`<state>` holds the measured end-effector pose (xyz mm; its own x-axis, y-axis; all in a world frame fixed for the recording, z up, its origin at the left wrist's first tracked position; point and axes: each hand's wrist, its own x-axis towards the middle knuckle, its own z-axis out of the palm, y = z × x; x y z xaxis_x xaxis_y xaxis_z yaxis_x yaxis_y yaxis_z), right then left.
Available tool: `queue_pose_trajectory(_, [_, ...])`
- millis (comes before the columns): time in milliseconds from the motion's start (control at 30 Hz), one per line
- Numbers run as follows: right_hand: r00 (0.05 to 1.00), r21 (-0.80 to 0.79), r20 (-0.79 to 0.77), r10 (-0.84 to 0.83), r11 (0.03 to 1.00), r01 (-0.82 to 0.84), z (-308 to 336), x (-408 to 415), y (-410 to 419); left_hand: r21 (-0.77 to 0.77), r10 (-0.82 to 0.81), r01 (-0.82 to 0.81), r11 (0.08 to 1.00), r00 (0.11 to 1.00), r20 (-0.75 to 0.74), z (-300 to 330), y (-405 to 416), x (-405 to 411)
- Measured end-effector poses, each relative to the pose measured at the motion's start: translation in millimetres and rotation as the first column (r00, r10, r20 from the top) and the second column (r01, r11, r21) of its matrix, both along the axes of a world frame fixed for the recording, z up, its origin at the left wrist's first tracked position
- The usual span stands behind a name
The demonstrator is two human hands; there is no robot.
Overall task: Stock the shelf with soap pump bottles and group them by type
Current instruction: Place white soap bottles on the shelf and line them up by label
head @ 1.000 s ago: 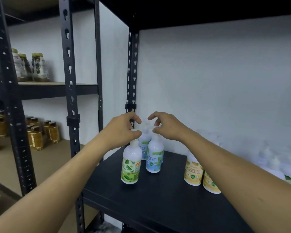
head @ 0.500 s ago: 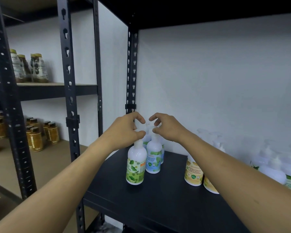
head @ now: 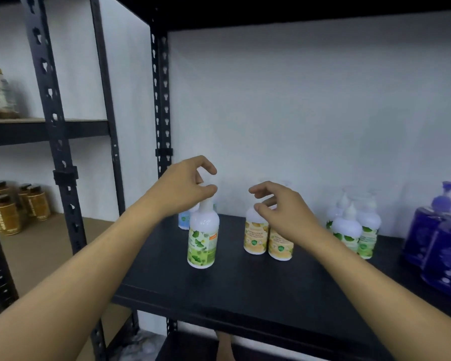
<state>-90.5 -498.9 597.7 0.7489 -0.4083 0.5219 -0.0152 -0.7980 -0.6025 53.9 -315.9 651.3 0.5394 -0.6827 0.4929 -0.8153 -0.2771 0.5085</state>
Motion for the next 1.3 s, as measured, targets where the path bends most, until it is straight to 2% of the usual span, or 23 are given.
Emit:
queue_pose_trajectory(267, [0.984,0.051,-0.007,-0.175,0.983,0.175,-42,-102,-34,0.099,-0.062,0.050,0.994,0.991,0.116,-5,-51,-56])
queue_pose_trajectory(467, [0.922,0.033,-0.070,-0.380,0.923,0.383,-70,-162,-78,0.194,-0.113,0.069,0.979,0.968,0.226,1,-95,-109])
queue_pose_trajectory(600, [0.879,0.014,-0.148,-0.453,0.888,0.460,-83,-190,-102,0.221,-0.141,0.068,0.973,0.934,0.329,9,-127,-145])
queue_pose_trajectory(867, [0.801,0.004,-0.321,-0.506,0.845,0.535,-106,-235,-125,0.266,-0.178,0.091,0.960,0.928,0.327,7,-194,-202])
queue_pose_trajectory(967, [0.768,-0.064,-0.381,-0.515,0.843,0.533,-117,-246,-127,0.269,-0.169,0.082,0.960,0.933,0.318,0,-215,-214])
queue_pose_trajectory(1133, [0.738,-0.180,-0.395,-0.547,0.834,0.522,-125,-248,-126,0.257,-0.141,0.058,0.965,0.939,0.315,-8,-243,-225])
queue_pose_trajectory(1300, [0.735,-0.193,-0.399,-0.549,0.834,0.518,-126,-247,-127,0.232,-0.097,0.023,0.972,0.944,0.315,-17,-262,-228])
